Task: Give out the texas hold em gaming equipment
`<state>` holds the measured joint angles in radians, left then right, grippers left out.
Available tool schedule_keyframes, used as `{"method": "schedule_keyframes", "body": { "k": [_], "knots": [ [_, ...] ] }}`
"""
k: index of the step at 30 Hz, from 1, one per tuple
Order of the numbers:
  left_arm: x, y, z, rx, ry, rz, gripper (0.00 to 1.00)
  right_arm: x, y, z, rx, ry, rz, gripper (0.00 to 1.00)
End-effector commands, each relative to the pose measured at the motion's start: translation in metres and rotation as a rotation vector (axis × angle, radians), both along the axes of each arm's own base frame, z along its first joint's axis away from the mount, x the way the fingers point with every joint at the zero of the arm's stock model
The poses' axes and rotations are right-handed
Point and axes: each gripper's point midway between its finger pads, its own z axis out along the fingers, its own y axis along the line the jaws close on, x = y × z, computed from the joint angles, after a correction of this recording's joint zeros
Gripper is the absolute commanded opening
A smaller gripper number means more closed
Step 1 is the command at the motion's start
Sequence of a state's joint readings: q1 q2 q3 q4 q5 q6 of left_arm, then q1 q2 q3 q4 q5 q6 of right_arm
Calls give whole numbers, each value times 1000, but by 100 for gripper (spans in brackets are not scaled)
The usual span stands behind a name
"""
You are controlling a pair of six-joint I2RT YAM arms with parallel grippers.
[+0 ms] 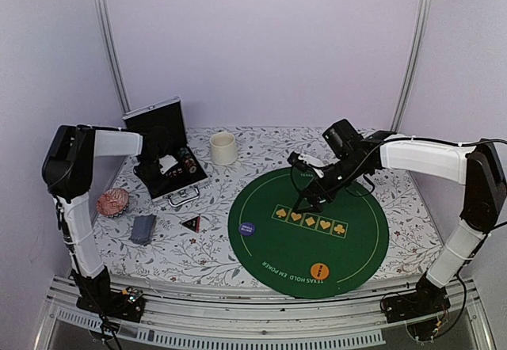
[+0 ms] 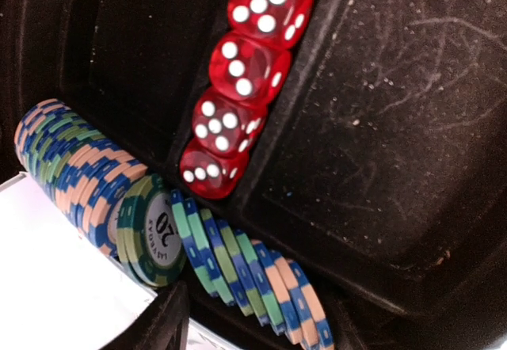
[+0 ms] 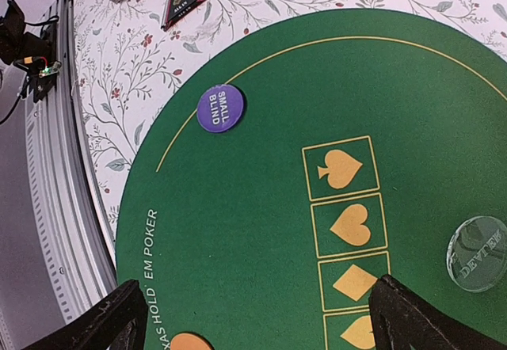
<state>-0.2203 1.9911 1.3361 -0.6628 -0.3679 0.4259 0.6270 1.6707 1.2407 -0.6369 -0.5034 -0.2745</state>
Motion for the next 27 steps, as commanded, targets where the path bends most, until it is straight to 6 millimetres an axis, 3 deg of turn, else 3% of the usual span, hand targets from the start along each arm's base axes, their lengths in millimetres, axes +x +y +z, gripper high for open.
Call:
{"method": "schedule_keyframes", "body": {
  "k": [1, 6, 16, 21, 27],
  "knots": [
    [30, -7, 2, -45, -88, -40, 57, 2, 3, 1, 8, 19, 13, 99],
    [32, -14, -4, -107, -69, -78, 54, 1, 2, -1, 3, 27, 15, 99],
    [51, -33, 9, -170, -132, -184, 39, -1, 3, -2, -1, 43, 17, 98],
    [53, -41, 6, -205, -128, -221, 34, -1, 2, -3, -4, 48, 15, 98],
    [59, -46, 1, -220, -129, -234, 16, -2, 2, -3, -9, 60, 13, 97]
  ]
}}
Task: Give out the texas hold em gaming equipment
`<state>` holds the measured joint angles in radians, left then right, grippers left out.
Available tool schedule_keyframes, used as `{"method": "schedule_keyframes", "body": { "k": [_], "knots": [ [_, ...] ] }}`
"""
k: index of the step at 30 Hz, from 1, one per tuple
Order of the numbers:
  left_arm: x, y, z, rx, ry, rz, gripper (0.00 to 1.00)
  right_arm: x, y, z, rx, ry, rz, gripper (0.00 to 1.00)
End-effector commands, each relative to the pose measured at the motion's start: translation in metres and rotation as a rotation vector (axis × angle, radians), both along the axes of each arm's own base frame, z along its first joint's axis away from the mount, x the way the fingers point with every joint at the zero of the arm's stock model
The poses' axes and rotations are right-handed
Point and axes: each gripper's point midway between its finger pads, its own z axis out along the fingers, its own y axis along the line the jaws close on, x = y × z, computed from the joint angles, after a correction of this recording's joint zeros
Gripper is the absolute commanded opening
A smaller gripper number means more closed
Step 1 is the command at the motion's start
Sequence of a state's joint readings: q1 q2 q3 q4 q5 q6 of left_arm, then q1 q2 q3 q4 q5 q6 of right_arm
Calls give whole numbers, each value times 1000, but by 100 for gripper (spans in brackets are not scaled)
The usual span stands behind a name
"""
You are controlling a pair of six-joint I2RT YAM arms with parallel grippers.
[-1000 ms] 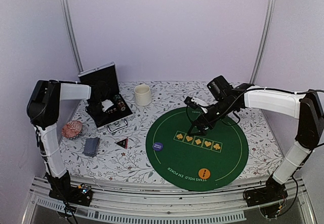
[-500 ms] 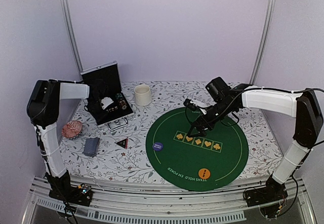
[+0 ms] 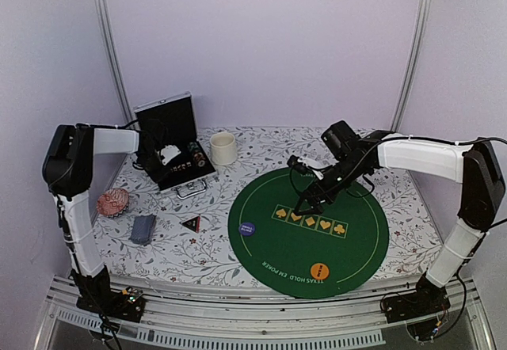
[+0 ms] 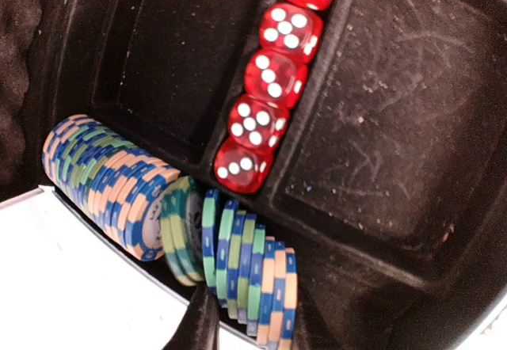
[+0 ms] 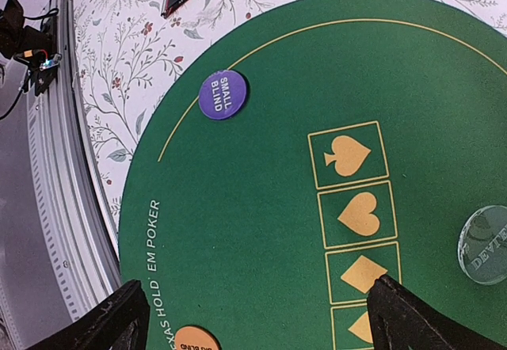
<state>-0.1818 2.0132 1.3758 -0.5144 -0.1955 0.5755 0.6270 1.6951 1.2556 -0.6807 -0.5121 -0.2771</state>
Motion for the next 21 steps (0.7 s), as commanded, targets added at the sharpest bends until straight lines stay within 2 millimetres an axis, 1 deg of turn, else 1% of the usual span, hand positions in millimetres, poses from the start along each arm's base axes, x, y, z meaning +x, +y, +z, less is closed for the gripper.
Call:
{"method": "schedule_keyframes", "body": {
  "k": [1, 2, 3, 6, 8, 10, 13, 16, 18, 19, 21],
  "knots": [
    [18, -27, -6, -90, -29, -83, 10, 3, 4, 4, 16, 16, 5, 97],
    [17, -29, -6, -100, -23, -84, 2, 3, 4, 5, 16, 17, 4, 97],
    [17, -30, -5, -113, -20, -83, 0, 3, 4, 4, 15, 19, 5, 97],
    [15, -36, 6, -150, -25, -84, 0, 4, 5, 5, 16, 23, 1, 97],
    [18, -33, 19, -151, -57, -52, 0, 4, 5, 7, 18, 23, -2, 96],
    [22, -30, 36, -155, -99, -11, 0, 7, 6, 9, 18, 17, -9, 96],
    [25, -32, 75, -207, -181, 44, 0, 11, 6, 14, 19, 1, -26, 96],
    [20, -38, 108, -290, -226, 101, 0, 19, 5, 23, 17, -37, -62, 95],
    [12, -48, 131, -356, -246, 132, 0, 24, 3, 30, 19, -66, -85, 95],
    [5, -60, 142, -401, -249, 136, 0, 26, 3, 35, 24, -78, -99, 95],
    [-12, -92, 161, -488, -247, 103, 0, 30, 1, 44, 31, -106, -128, 95]
  ]
}}
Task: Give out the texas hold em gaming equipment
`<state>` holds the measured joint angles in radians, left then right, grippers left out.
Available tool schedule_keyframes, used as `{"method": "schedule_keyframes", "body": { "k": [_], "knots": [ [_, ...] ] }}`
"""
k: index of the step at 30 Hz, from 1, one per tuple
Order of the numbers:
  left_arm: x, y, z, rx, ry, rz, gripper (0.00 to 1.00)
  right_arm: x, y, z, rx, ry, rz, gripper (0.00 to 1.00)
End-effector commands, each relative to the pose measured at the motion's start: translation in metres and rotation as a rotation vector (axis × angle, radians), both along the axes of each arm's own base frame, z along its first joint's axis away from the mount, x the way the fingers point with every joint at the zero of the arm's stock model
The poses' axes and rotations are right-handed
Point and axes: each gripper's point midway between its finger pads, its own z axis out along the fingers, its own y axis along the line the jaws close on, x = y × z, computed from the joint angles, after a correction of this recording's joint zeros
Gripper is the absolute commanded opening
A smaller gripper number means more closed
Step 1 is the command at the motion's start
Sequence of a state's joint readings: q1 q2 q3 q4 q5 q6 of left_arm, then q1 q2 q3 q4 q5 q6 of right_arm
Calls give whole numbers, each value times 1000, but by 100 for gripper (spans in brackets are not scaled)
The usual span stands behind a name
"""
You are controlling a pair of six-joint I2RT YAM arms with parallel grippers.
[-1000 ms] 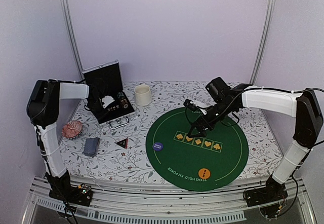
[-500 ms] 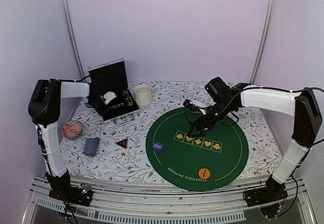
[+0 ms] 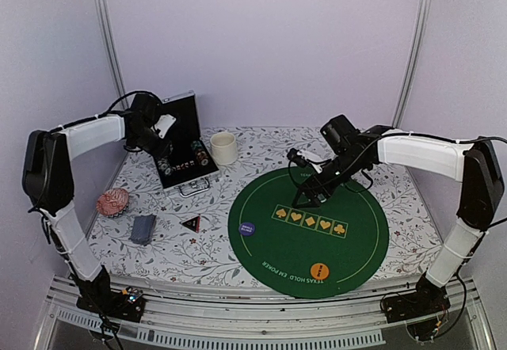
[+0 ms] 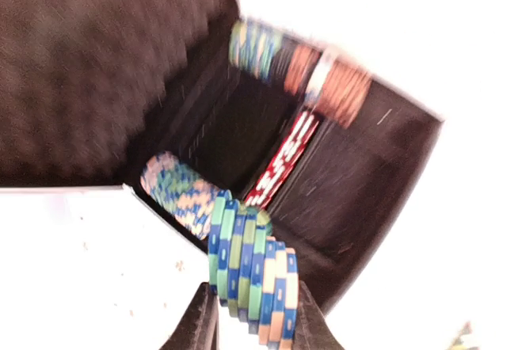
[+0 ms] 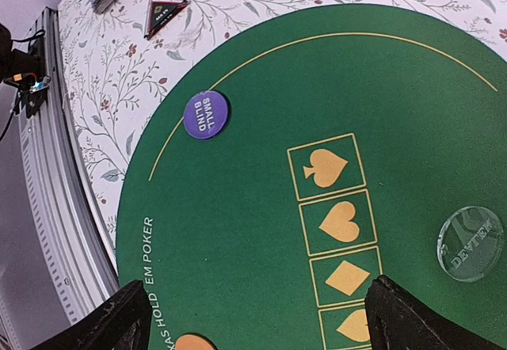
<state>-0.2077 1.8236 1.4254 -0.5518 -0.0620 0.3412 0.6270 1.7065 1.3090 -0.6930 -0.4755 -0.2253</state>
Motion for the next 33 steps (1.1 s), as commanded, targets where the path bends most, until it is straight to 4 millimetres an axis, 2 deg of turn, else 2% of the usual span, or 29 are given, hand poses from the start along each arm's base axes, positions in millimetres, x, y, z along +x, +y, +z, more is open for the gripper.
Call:
{"method": "schedule_keyframes", "body": {
  "k": [1, 4, 8, 11, 13, 16, 21, 26, 29, 31, 33],
  "knots": [
    [-30, -75, 71, -253, -77, -50, 0, 20, -3, 38, 35, -105, -96, 95],
    [-69, -138, 82, -365, -34, -172, 0, 32, -12, 44, 3, -146, -180, 94],
    [-113, -203, 88, -594, 78, -256, 0, 29, -14, 58, 18, -173, -231, 91],
    [-147, -249, 80, -745, 190, -347, 0, 16, -7, 70, 60, -190, -205, 91],
    [-163, -270, 60, -740, 278, -381, 0, 9, -7, 65, 54, -160, -217, 91],
    [-183, -292, 42, -779, 382, -418, 0, -9, -6, 41, -6, -118, -244, 90],
    [-217, -317, 15, -826, 538, -479, 0, -53, 13, 17, -54, -90, -172, 90],
    [-248, -322, -23, -771, 665, -514, 0, -76, 26, 0, -46, -99, -177, 87],
    [-259, -323, -33, -786, 726, -528, 0, -92, 44, -1, -9, -146, -132, 83],
    [-261, -323, -40, -788, 745, -528, 0, -97, 52, 0, 44, -197, -115, 82],
    [-261, -325, -50, -778, 763, -522, 0, -93, 59, 3, 100, -236, -113, 83]
  ]
}}
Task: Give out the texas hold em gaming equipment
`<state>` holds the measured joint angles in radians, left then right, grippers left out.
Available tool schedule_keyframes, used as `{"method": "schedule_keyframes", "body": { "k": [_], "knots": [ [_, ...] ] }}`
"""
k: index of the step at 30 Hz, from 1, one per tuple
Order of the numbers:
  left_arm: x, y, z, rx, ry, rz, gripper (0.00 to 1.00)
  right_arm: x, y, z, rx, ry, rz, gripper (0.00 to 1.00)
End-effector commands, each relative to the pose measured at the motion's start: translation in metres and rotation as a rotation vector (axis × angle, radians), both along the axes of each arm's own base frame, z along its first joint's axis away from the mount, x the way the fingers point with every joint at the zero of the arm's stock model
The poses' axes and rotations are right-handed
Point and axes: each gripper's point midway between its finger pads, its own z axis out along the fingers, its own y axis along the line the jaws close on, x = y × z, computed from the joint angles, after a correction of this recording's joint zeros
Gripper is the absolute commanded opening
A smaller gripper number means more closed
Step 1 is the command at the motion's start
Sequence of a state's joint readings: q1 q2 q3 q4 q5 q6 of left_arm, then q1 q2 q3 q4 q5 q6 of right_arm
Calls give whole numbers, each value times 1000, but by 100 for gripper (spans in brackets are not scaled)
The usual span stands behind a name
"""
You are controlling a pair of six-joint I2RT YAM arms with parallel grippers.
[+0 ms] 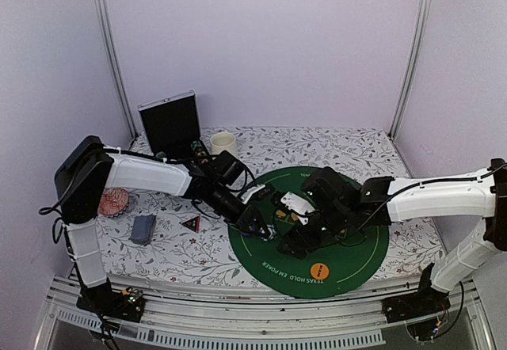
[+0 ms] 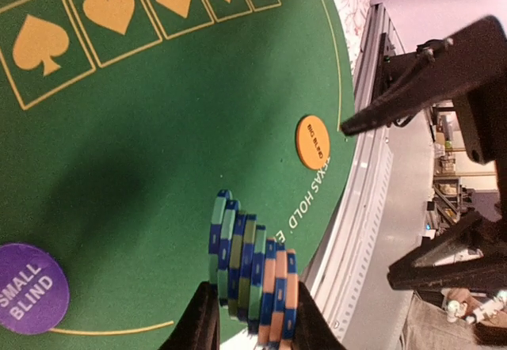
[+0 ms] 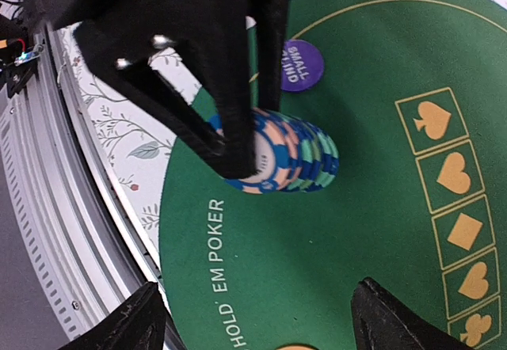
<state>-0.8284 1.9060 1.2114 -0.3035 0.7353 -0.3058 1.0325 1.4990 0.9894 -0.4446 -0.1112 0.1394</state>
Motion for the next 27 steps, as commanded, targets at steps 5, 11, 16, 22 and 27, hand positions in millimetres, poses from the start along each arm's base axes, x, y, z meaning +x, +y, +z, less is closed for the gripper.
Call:
{"method": "schedule_keyframes", "body": {
  "k": [5, 11, 16, 22, 27],
  "knots": [
    [-2, -13, -35, 24, 95, -47, 0, 18, 30, 13, 139, -122, -18, 85],
    [-4, -14, -55, 71, 127, -65, 0, 16, 24, -17, 61, -67, -8, 85],
    [3, -13, -68, 144, 125, -52, 0, 21, 24, -29, 62, -17, 12, 86],
    [6, -3, -68, 176, 112, -50, 0, 20, 12, -25, 186, 124, -26, 85],
    [-1, 16, -65, 208, 119, -50, 0, 21, 8, -27, 265, 312, -124, 78]
  ]
}}
